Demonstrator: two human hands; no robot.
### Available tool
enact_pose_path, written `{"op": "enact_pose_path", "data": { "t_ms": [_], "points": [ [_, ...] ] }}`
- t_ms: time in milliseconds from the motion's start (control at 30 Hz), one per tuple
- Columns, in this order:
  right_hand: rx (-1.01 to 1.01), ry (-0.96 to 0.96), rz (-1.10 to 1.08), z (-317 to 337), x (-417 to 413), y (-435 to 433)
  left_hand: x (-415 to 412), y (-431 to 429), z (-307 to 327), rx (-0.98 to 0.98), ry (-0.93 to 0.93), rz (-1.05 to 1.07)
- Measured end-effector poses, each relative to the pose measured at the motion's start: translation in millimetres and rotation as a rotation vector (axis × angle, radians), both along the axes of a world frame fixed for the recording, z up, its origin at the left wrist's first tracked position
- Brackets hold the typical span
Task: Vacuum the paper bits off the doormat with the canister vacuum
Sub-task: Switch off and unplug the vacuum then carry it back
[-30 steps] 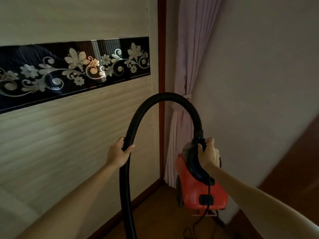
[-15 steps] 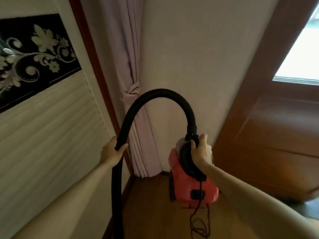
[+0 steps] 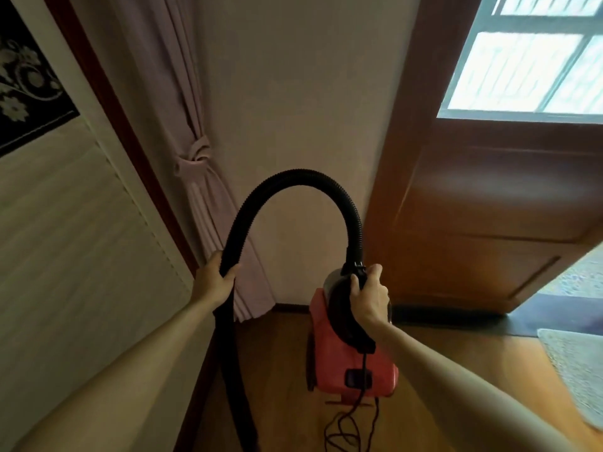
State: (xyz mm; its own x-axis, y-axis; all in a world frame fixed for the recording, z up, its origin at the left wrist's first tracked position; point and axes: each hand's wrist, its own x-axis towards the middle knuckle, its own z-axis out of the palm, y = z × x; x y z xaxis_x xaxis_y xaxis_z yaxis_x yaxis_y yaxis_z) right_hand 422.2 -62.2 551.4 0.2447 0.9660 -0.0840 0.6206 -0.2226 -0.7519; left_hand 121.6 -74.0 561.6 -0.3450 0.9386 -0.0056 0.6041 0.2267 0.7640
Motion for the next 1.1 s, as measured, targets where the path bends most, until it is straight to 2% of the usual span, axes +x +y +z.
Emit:
{"op": "enact_pose_path", "data": {
  "t_ms": [133, 533, 1100],
  "points": [
    [-0.003, 0.003, 0.000, -4.7, 8.3, -21.4, 15.0, -20.7, -3.9, 0.024, 0.042, -0.002],
    [-0.091, 0.018, 0.005, -52.9, -4.5, -65.4, -0.3, -67.0, -51.1, -0.116, 0.037, 0.024],
    [-0.237, -0.073, -0.154, -137.2, -97.3, -12.5, -61.9, -5.6, -178.9, -0.246, -0.188, -0.023]
  ]
}}
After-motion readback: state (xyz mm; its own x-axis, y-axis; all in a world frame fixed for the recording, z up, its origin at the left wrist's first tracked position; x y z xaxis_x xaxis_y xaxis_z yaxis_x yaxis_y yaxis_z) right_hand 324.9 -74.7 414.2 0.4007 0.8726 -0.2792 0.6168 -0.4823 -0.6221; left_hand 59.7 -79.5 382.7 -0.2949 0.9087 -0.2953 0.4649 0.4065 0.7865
